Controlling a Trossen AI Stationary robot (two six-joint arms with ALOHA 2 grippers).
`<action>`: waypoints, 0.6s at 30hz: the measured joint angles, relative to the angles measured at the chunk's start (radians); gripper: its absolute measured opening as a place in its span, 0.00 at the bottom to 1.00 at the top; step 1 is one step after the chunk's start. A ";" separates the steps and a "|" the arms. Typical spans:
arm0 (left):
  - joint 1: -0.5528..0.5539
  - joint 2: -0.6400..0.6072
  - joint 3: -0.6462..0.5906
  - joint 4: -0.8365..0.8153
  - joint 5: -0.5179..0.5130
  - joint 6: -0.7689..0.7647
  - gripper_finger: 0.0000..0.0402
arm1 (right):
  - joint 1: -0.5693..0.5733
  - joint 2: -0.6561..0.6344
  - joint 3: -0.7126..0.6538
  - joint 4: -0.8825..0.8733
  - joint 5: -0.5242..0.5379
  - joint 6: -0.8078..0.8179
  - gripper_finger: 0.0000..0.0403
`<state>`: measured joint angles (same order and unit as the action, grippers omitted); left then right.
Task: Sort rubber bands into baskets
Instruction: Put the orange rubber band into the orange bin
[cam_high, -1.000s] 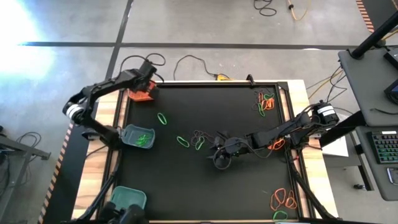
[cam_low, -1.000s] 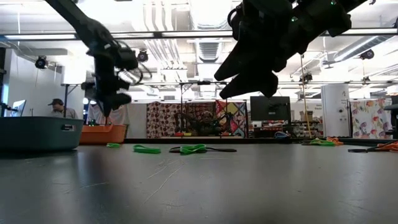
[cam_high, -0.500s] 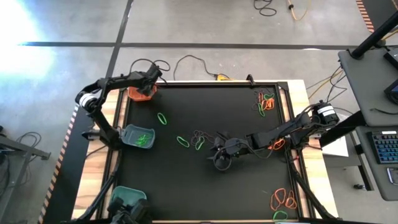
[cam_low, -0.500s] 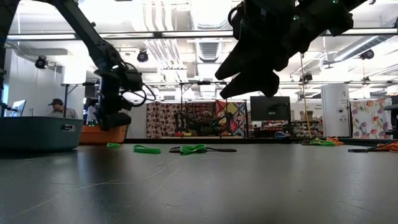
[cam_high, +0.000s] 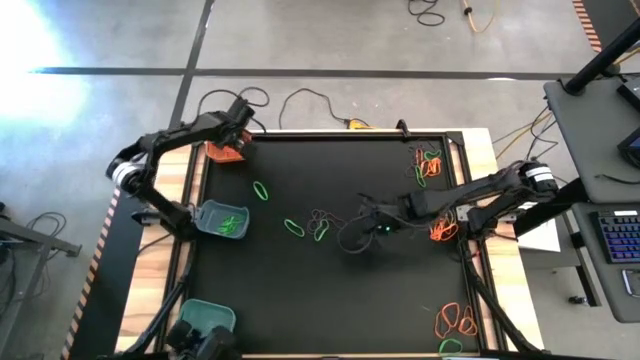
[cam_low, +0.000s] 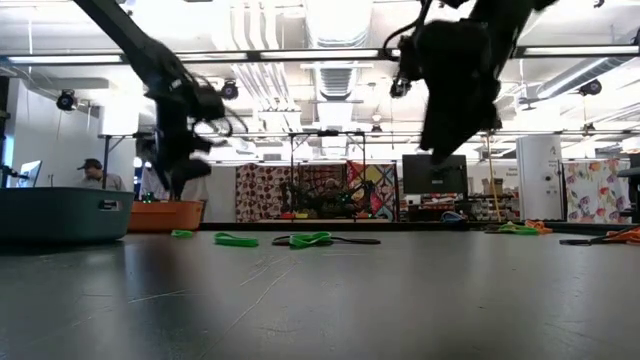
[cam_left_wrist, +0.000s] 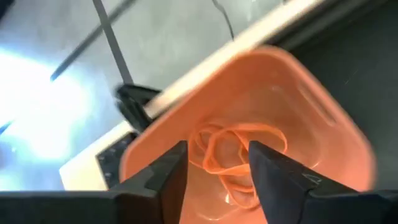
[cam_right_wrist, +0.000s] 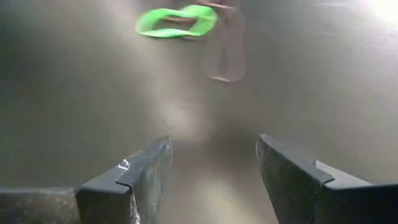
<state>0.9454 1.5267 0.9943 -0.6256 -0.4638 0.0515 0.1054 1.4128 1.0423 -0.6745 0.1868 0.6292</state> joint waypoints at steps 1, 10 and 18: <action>-0.001 -0.029 0.000 -0.002 0.001 -0.003 0.41 | -0.009 -0.002 0.020 -0.062 0.046 0.000 0.57; -0.138 -0.317 -0.032 -0.082 0.225 -0.112 0.45 | -0.167 -0.001 0.074 -0.380 0.144 0.093 0.57; -0.615 -0.560 -0.217 0.126 0.311 -0.205 0.45 | -0.396 -0.003 0.019 -0.385 0.030 0.062 0.57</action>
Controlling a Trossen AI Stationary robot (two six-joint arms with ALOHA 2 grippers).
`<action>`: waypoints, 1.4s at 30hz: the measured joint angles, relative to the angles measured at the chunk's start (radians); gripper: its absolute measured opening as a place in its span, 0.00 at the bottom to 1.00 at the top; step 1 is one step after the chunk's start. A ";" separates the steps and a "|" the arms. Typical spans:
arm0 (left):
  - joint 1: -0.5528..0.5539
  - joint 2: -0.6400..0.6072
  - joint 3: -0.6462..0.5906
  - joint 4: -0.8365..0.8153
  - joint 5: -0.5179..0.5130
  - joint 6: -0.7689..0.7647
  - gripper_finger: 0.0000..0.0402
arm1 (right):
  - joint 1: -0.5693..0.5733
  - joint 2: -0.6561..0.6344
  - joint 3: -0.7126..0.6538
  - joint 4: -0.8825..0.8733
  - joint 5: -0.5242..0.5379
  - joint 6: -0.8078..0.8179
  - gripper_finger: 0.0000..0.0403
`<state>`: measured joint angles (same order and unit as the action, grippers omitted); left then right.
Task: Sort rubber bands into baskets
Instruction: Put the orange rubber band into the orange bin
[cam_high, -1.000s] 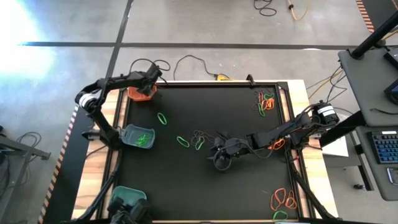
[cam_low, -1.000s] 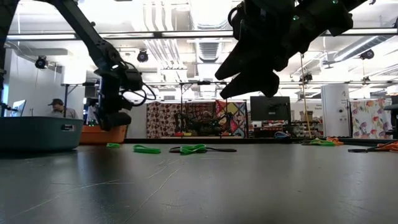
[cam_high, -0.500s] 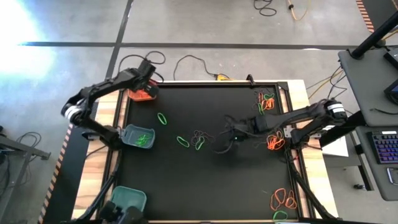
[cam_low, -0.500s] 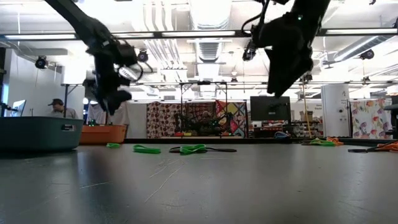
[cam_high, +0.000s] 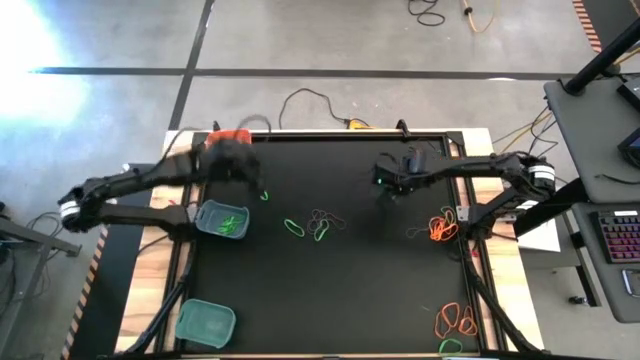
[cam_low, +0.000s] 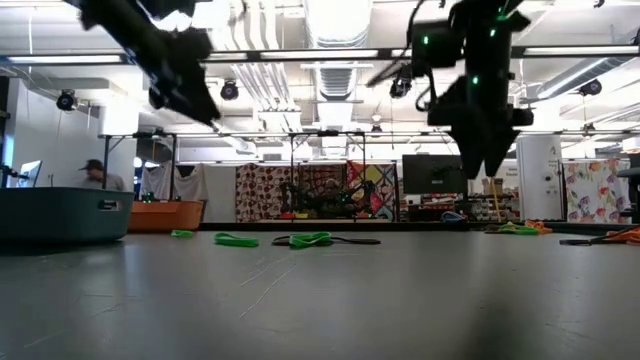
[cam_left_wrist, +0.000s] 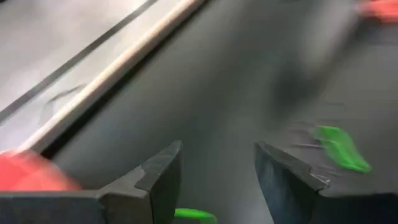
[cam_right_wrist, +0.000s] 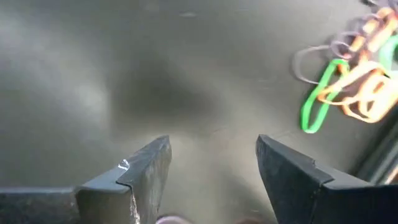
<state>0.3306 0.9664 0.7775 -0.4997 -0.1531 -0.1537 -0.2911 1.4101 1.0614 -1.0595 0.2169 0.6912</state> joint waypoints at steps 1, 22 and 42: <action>-0.071 -0.021 -0.030 0.042 0.004 -0.023 0.45 | -0.026 0.000 -0.005 -0.002 -0.001 0.013 0.57; -0.807 0.160 -0.439 1.140 0.005 0.005 0.45 | -0.503 0.026 -0.095 0.164 0.034 0.331 0.35; -0.825 0.496 -0.321 1.226 0.009 -0.042 0.45 | -0.618 0.235 -0.107 0.252 0.076 0.401 0.17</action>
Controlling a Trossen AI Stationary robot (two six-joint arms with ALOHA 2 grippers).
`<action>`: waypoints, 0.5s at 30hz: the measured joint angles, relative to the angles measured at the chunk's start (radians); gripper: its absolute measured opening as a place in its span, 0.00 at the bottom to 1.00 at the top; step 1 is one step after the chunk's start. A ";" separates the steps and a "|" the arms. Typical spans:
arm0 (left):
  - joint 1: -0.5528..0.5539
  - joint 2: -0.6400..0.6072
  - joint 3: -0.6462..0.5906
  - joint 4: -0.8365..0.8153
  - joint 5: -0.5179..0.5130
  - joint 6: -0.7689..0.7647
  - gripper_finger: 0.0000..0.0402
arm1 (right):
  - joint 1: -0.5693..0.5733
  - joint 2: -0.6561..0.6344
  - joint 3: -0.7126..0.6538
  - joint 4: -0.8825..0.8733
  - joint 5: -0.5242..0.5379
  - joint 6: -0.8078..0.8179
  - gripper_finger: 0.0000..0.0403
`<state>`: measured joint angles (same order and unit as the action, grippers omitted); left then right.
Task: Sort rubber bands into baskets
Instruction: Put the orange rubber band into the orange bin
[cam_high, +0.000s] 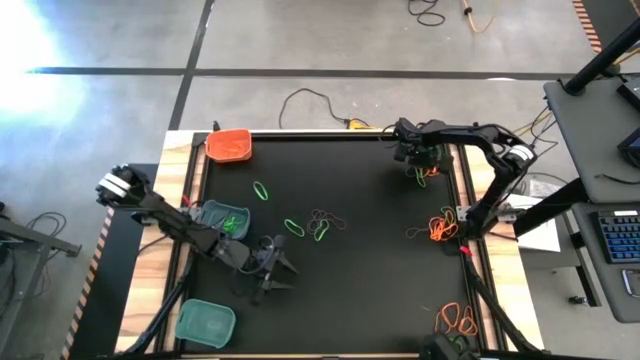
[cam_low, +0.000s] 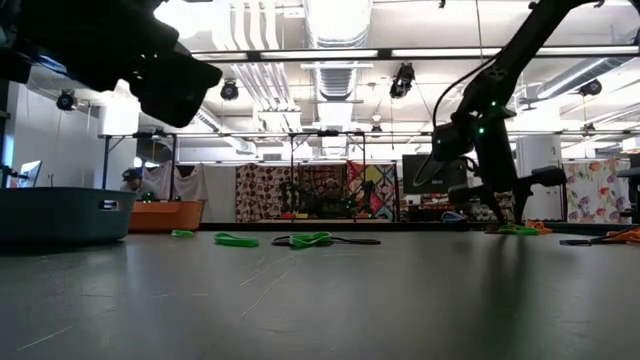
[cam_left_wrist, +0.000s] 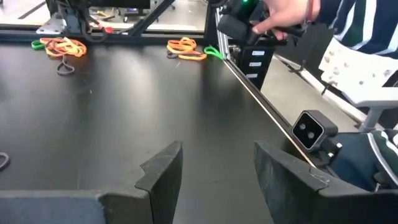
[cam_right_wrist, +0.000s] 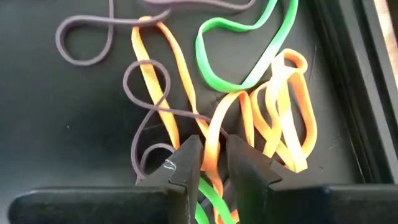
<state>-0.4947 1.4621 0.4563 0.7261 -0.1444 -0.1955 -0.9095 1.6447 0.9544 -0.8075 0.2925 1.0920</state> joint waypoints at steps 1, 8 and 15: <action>-0.001 0.008 0.003 0.000 0.004 -0.002 0.45 | -0.001 0.000 0.000 -0.001 0.013 0.000 0.16; -0.023 0.015 0.001 -0.021 0.024 -0.027 0.45 | 0.021 -0.007 -0.010 -0.012 0.034 -0.004 0.04; -0.048 -0.066 -0.025 -0.165 0.027 -0.085 0.45 | 0.137 -0.042 0.003 -0.012 0.168 -0.014 0.02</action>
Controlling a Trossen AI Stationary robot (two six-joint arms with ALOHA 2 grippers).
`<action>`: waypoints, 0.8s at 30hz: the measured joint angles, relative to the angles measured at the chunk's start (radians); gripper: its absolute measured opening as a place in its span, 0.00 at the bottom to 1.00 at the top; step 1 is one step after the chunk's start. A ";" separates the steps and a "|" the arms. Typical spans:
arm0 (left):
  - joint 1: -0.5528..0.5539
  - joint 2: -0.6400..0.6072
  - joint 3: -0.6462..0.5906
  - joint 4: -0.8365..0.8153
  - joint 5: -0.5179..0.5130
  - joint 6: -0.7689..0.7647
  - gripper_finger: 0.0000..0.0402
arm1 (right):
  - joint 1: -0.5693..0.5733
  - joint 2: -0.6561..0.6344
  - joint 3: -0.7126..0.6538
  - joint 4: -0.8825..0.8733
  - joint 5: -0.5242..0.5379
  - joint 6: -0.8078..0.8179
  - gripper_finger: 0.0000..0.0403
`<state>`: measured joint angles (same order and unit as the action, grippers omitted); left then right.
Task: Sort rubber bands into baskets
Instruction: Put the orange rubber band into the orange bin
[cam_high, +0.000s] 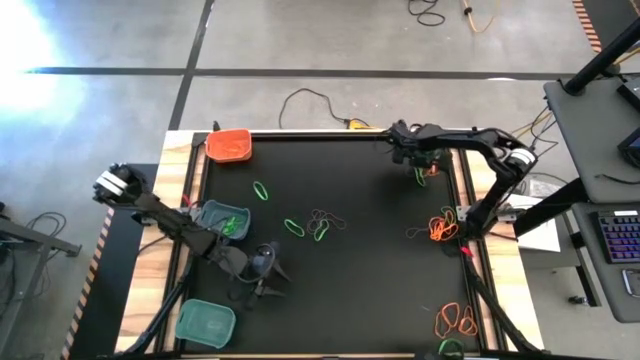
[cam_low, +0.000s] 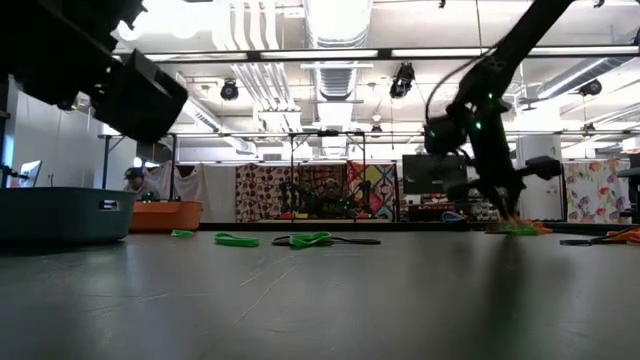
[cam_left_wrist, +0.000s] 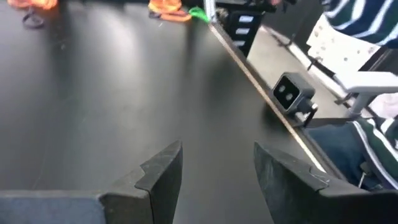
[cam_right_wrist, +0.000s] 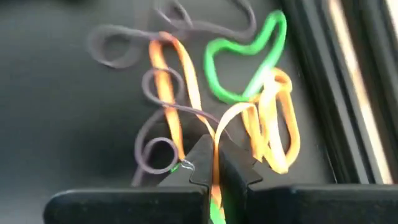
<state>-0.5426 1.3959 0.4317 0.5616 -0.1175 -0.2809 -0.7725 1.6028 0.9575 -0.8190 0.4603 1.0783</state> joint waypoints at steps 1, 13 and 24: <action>0.000 -0.019 -0.008 -0.016 -0.004 -0.001 0.45 | 0.037 -0.011 0.003 0.010 0.040 0.004 0.02; 0.002 -0.241 -0.070 -0.117 -0.697 0.196 0.45 | 0.371 0.112 0.221 0.482 0.047 -0.297 0.02; 0.041 -0.243 -0.070 -0.158 -1.218 0.358 0.39 | 0.412 0.424 0.560 0.500 -0.167 -0.540 0.02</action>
<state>-0.5012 1.1532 0.3618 0.4037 -1.3357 0.0766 -0.3601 2.0270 1.5176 -0.3189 0.2937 0.5381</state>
